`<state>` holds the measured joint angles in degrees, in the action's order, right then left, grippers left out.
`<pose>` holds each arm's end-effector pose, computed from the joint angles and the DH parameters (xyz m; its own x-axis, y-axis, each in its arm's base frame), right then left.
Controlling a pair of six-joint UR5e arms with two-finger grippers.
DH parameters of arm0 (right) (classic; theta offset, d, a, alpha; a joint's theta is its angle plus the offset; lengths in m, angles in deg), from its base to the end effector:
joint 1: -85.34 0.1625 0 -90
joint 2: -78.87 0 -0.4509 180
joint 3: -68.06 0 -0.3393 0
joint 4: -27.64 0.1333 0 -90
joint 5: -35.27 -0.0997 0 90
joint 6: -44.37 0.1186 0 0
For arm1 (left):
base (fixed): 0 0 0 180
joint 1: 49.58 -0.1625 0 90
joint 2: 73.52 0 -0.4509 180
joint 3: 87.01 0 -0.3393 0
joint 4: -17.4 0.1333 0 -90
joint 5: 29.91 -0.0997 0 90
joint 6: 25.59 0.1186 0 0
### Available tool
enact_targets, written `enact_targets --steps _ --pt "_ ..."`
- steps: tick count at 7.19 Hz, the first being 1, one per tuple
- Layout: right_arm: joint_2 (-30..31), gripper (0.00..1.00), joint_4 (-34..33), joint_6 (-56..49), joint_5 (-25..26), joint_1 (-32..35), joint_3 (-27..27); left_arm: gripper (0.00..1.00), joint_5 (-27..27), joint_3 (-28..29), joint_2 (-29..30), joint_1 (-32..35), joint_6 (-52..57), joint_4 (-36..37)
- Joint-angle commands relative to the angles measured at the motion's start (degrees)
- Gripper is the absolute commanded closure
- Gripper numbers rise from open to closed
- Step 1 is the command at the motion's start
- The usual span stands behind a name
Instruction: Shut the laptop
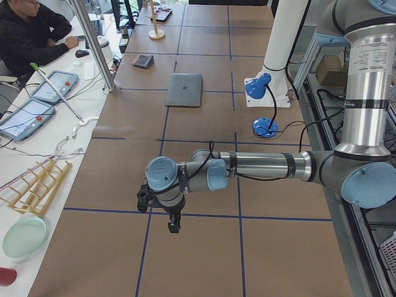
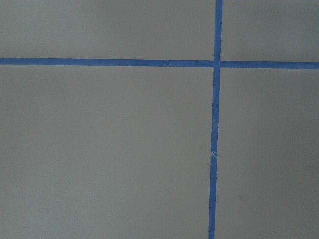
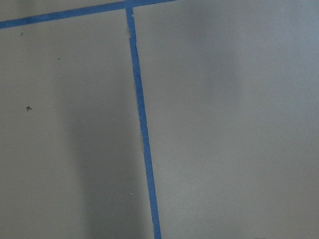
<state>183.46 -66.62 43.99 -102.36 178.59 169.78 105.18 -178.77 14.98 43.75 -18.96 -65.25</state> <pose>0.0634 -0.3112 0.7075 0.6680 0.1232 0.7339 -0.0518 0.9915 -0.1193 -0.0734 -0.4125 0.7071 0.7017 -0.0130 -0.7124 -0.0235 0.9989 -0.0415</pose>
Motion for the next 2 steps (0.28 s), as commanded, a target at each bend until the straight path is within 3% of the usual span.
enact_targets --steps 1,2 --pt "-0.09 0.0 0.04 0.12 0.0 0.0 0.31 0.0 0.0 0.0 0.0 0.01 -0.13 -0.06" --pt "-0.09 0.0 0.13 0.12 -0.09 0.0 0.4 0.0 0.0 0.09 0.0 -0.07 -0.04 -0.06"
